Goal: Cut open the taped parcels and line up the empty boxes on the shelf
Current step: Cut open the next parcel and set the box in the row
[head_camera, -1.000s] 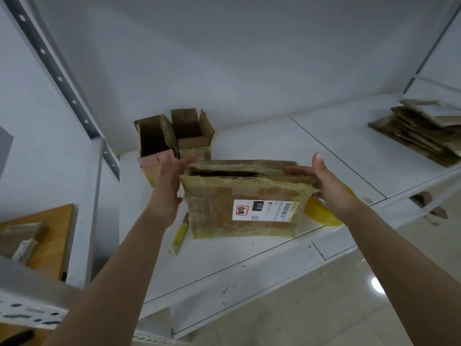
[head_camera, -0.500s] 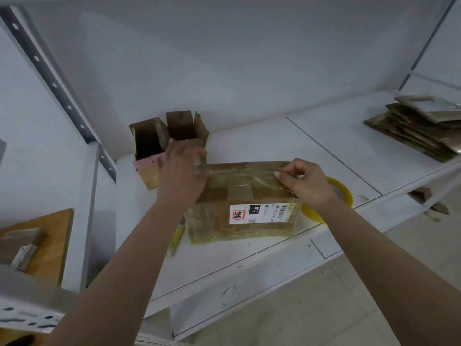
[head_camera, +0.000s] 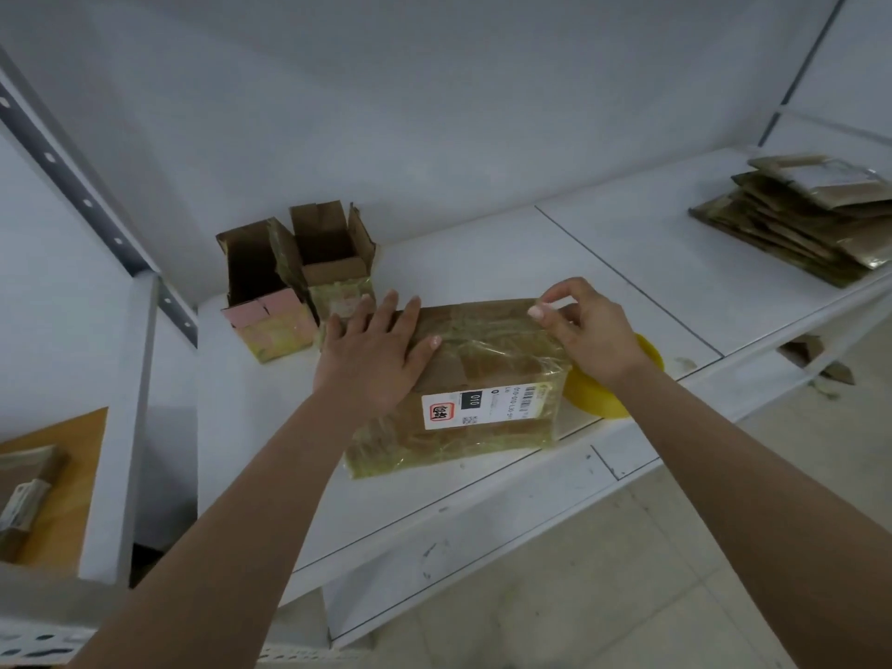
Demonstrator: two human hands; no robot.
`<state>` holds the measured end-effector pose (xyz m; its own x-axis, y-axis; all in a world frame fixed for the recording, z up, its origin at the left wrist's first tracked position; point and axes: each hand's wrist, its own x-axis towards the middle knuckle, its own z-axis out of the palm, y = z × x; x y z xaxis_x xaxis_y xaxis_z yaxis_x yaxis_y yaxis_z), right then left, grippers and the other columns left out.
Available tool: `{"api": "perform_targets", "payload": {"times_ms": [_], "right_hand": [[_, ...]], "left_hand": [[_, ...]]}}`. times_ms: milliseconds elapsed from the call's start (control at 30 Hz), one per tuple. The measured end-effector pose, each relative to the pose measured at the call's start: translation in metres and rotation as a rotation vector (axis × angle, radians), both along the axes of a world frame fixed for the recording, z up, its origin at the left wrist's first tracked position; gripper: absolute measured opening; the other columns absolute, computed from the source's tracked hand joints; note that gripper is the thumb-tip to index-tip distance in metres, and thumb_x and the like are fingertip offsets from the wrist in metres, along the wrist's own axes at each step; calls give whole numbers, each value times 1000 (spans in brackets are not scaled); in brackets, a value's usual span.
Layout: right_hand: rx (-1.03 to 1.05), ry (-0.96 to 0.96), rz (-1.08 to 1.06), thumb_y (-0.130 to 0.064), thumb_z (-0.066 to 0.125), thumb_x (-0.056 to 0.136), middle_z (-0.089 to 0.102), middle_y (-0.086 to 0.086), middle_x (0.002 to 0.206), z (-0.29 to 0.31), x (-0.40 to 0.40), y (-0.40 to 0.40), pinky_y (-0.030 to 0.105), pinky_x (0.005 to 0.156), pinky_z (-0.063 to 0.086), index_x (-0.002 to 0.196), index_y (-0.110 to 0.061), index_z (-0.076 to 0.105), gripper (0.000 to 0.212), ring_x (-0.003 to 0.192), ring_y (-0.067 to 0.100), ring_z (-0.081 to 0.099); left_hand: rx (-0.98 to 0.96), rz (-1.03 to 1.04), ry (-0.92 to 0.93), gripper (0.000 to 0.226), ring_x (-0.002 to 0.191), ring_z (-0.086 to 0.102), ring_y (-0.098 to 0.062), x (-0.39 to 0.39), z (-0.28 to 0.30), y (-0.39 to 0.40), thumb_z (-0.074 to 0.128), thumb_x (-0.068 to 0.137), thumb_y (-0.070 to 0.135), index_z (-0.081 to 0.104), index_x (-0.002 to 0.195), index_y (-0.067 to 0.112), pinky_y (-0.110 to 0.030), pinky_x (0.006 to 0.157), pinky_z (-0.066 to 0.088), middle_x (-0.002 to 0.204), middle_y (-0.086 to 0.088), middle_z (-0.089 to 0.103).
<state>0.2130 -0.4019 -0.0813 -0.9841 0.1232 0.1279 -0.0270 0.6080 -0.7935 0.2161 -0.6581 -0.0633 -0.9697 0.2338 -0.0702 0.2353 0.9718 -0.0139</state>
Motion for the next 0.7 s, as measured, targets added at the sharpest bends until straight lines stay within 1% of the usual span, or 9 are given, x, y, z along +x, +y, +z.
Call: {"api": "perform_targets", "payload": {"times_ms": [100,167,200,267,300,367,433,567,700], "right_hand": [[-2,-85,-186,-51,40,100,67,13,113,-13,-1,23,36,91,45,124,-10,56,49,107,31,62],[128,-269,-202,-34,51,100,61,16,122,-25,1,39,36,94,41,134,-8,46,44,117,35,55],[145,-368,-174,-27,57,96,58,17,124,-29,2,44,36,93,41,139,-7,40,51,119,35,53],[172,-539,-86,-30,68,83,52,16,133,-41,4,46,39,101,41,144,-9,32,74,125,35,49],[282,-603,-26,-35,69,79,48,13,138,-46,5,45,41,108,37,145,-12,30,80,131,35,44],[597,-632,66,-35,62,84,41,8,145,-57,7,44,43,117,25,144,-20,32,68,140,34,33],[685,-552,42,-30,55,91,44,7,145,-61,8,46,41,114,31,142,-26,39,54,139,35,35],[451,-387,-19,-18,63,91,57,11,135,-35,0,55,37,104,41,135,-12,55,45,127,32,50],[-118,-178,-144,-18,71,88,66,15,95,41,0,42,34,79,49,110,0,69,29,87,25,64]], "left_hand": [[-10,2,15,67,151,1,-27,0,-1,0,3,96,61,-1,156,32,-52,120,6,165,1,1],[-14,5,15,66,151,1,-26,-1,-1,0,4,96,60,-1,155,32,-52,120,6,165,1,1],[-13,6,17,66,151,2,-26,-1,-1,1,5,96,60,-1,155,32,-52,120,6,165,1,2],[-7,6,25,66,151,2,-26,-2,-1,1,5,96,60,-1,156,32,-53,120,7,165,1,2],[-7,6,26,66,151,2,-26,-2,-1,1,4,96,60,0,156,32,-53,120,7,165,1,3],[-7,8,29,66,151,2,-26,-1,-2,1,4,96,60,0,155,32,-53,120,7,165,0,3],[-3,10,29,66,151,2,-26,0,-2,1,4,96,60,-1,155,33,-53,120,7,165,1,3],[13,13,34,63,151,2,-26,0,-3,0,5,97,60,-3,155,36,-53,120,7,165,1,3],[37,18,25,61,151,0,-26,1,-2,1,6,97,61,-5,153,41,-53,120,4,165,0,3]]}}
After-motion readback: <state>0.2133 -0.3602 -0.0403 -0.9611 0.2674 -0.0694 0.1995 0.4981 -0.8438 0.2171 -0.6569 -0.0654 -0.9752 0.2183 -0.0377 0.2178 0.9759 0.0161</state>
